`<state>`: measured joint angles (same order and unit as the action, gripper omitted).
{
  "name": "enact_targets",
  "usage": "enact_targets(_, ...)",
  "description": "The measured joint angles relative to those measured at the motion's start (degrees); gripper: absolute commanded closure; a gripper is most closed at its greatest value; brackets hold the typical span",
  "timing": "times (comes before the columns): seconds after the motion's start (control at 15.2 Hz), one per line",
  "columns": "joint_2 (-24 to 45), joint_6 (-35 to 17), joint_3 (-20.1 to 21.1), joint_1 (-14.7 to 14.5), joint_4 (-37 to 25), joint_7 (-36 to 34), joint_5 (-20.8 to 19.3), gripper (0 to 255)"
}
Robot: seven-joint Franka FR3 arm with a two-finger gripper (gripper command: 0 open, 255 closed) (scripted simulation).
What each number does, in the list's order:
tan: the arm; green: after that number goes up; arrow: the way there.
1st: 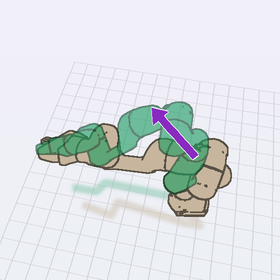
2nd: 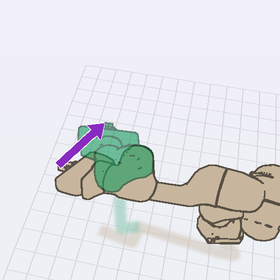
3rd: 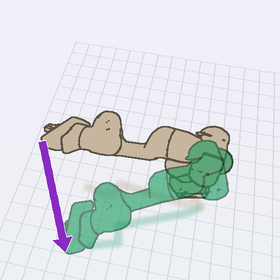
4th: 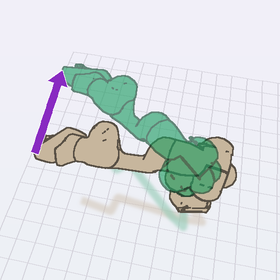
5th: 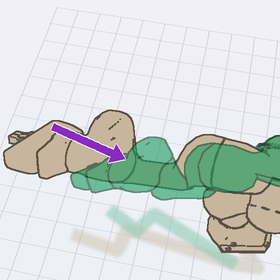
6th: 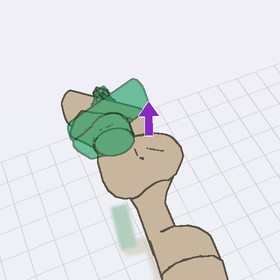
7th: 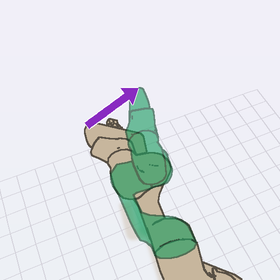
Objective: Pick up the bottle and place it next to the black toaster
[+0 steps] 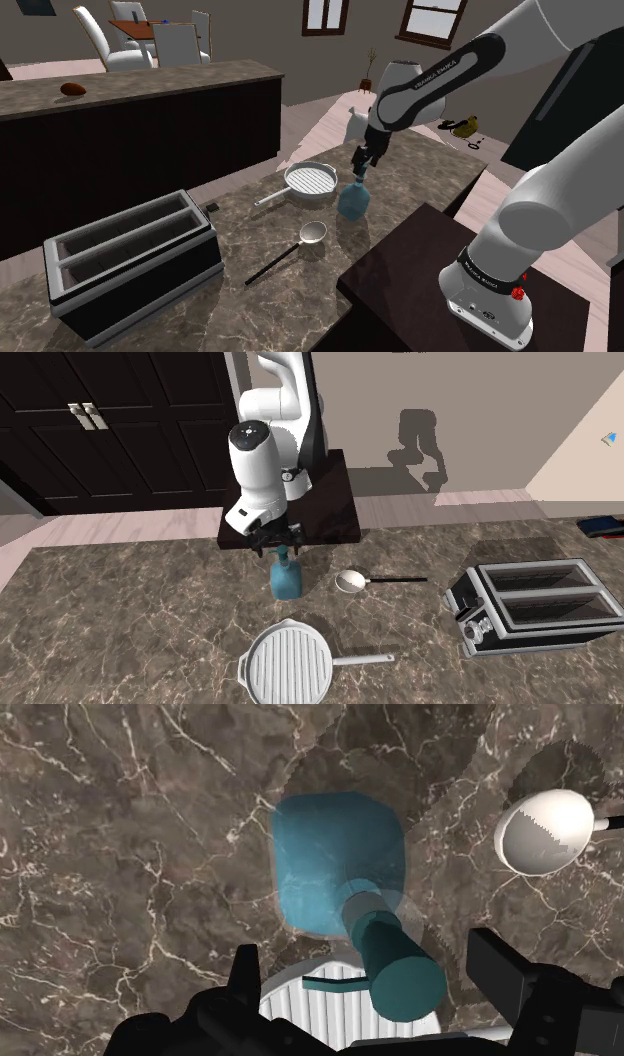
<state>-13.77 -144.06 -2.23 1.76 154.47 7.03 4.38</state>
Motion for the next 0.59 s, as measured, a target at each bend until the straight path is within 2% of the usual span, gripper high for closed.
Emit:
enact_targets(0.46, 1.35, -1.56, 0.00, -0.13, 0.19, 0.15, 0.24, 0)
enact_targets(0.53, 1.35, -1.56, 0.00, -0.13, 0.19, 0.15, 0.24, 255)
enact_targets(0.59, 1.35, -1.56, 0.00, -0.13, 0.19, 0.15, 0.24, 255)
